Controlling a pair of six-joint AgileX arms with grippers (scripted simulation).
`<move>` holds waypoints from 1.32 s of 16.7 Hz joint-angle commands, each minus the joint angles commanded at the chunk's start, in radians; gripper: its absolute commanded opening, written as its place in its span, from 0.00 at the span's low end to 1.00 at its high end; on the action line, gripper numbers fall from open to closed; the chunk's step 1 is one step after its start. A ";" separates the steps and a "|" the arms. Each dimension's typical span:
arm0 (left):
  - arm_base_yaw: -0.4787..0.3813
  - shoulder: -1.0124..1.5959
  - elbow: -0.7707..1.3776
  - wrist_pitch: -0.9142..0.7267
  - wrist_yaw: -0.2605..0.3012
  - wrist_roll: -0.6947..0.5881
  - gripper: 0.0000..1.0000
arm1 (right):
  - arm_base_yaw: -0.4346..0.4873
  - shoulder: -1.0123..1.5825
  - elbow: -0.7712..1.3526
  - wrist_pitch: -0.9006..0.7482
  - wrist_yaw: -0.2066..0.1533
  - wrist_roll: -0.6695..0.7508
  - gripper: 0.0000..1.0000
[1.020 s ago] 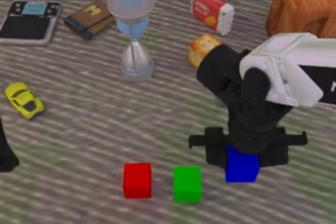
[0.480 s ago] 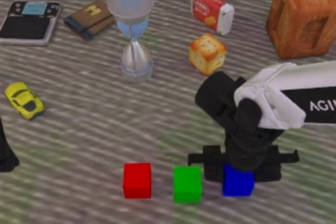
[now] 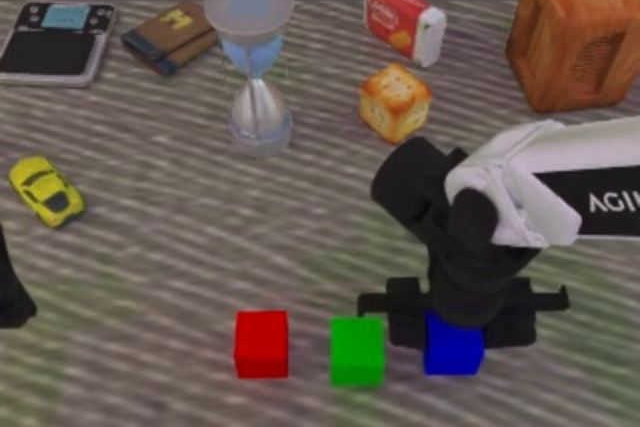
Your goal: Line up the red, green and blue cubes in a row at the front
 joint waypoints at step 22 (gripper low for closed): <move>0.000 0.000 0.000 0.000 0.000 0.000 1.00 | 0.011 -0.086 0.110 -0.211 -0.002 0.001 1.00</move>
